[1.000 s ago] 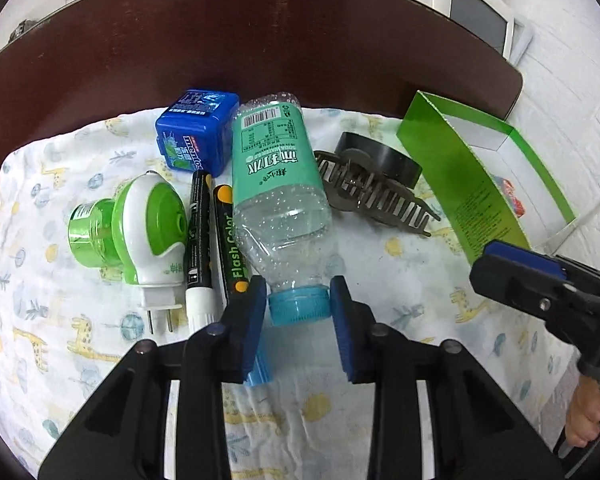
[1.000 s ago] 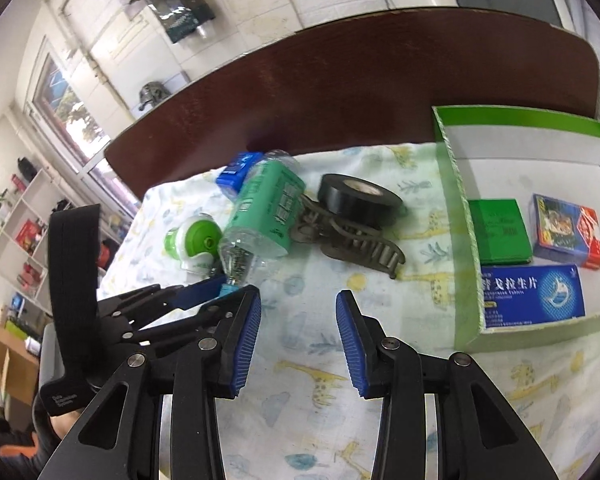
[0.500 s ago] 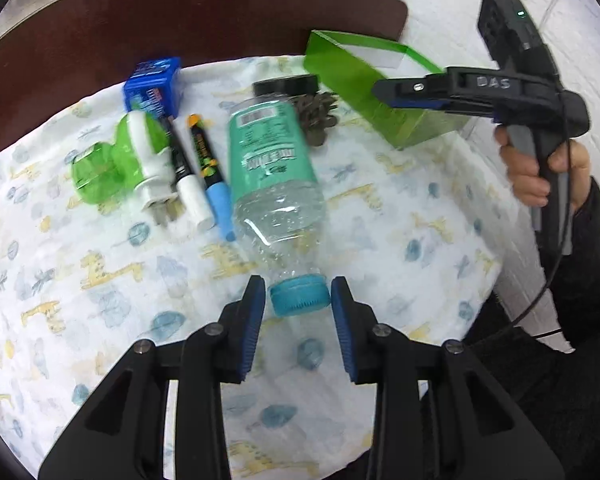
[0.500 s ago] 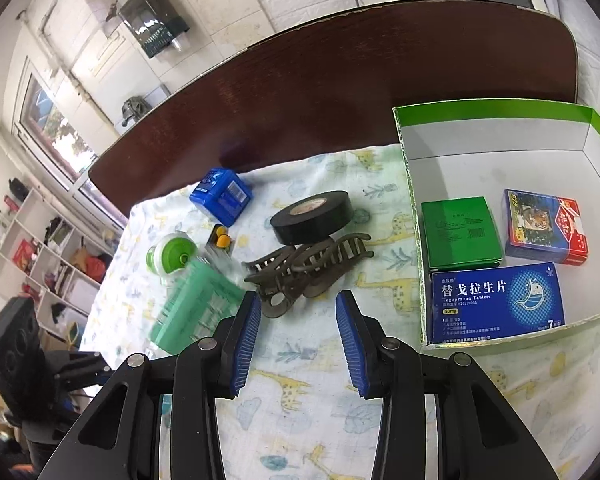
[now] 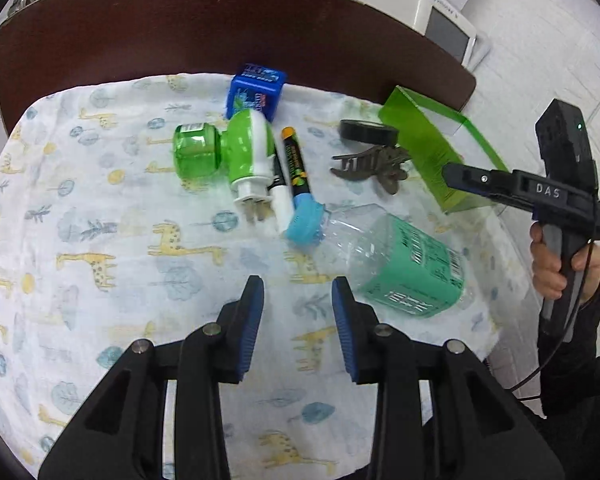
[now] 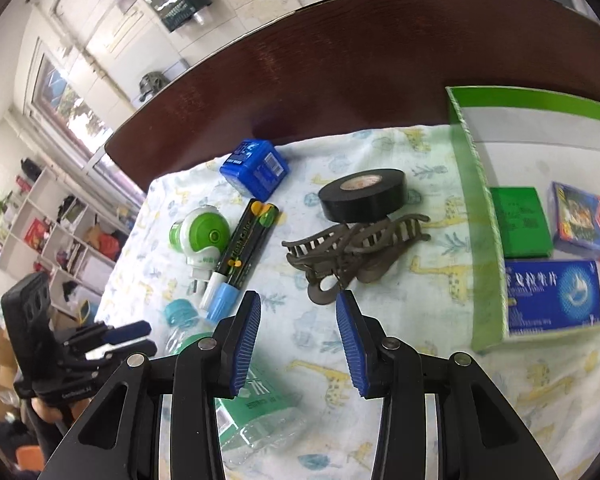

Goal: Organize rigid objects
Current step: 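Move the right gripper to the green-labelled bottle and grasp its middle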

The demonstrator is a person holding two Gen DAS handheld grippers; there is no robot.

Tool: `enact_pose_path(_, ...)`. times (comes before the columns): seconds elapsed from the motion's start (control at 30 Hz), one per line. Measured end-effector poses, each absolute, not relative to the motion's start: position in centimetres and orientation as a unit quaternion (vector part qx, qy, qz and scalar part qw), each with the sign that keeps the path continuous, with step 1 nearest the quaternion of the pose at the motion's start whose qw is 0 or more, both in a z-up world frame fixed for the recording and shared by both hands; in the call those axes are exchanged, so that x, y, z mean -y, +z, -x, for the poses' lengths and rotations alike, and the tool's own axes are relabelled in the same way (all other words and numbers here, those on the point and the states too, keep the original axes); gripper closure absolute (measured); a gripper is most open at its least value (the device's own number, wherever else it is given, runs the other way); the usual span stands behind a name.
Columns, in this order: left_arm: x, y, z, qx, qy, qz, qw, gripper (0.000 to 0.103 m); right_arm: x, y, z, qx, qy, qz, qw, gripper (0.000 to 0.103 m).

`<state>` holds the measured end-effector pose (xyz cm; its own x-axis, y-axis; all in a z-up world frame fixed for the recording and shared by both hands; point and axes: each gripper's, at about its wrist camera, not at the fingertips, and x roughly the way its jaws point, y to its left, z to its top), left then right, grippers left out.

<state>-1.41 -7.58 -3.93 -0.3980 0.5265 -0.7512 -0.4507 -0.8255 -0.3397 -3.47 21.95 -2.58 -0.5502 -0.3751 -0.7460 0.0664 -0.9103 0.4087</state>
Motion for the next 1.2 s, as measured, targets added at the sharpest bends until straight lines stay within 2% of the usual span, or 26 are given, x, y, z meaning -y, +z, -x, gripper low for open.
enact_pose_path(0.1, 6.8, -2.6, 0.9, 0.038, 0.842, 0.442, 0.306, 0.062, -22.9, -2.1, 0.7, 0.182, -0.875, -0.437, 0.100, 0.061)
enact_pose_path(0.17, 6.8, -1.7, 1.3, 0.036, 0.851, 0.427, 0.305, 0.048, -22.8, -2.0, -1.4, 0.184, -0.875, -0.435, 0.108, 0.061)
enact_pose_path(0.23, 7.0, -1.1, 2.0, 0.048, 0.855, 0.417, 0.305, 0.041, -21.7, -1.9, -3.7, 0.158, -0.874, -0.439, 0.139, 0.061)
enact_pose_path(0.33, 6.6, -1.3, 4.1, 0.063, 0.852, 0.421, 0.304, 0.041, -18.8, -2.5, -5.2, 0.091, -0.868, -0.460, 0.164, 0.060)
enact_pose_path(0.37, 6.3, -1.6, 4.8, 0.066, 0.851, 0.426, 0.300, 0.041, -17.8, -3.0, -5.2, 0.072, -0.864, -0.468, 0.170, 0.056)
enact_pose_path(0.5, 5.4, -2.5, 5.3, 0.084, 0.838, 0.443, 0.306, 0.042, -16.4, -4.7, -4.1, 0.056, -0.859, -0.488, 0.147, 0.053)
enact_pose_path(0.6, 4.8, -2.7, 3.9, 0.071, 0.835, 0.443, 0.319, 0.042, -18.6, -5.1, -2.9, 0.082, -0.864, -0.486, 0.103, 0.052)
enact_pose_path(0.9, 4.2, -3.3, 2.2, 0.059, 0.836, 0.448, 0.312, 0.041, -21.0, -4.1, -3.4, 0.139, -0.867, -0.465, 0.115, 0.052)
enact_pose_path(1.03, 4.2, -3.5, 3.7, 0.091, 0.827, 0.458, 0.312, 0.041, -20.7, -4.3, -2.4, 0.188, -0.847, -0.479, 0.131, 0.052)
enact_pose_path(1.1, 3.9, -3.6, 4.4, 0.109, 0.816, 0.472, 0.314, 0.039, -20.5, -4.6, -2.0, 0.203, -0.841, -0.486, 0.127, 0.052)
enact_pose_path(1.2, 2.4, -4.2, 4.5, 0.095, 0.812, 0.486, 0.309, 0.034, -20.2, -4.9, -1.2, 0.208, -0.839, -0.489, 0.117, 0.052)
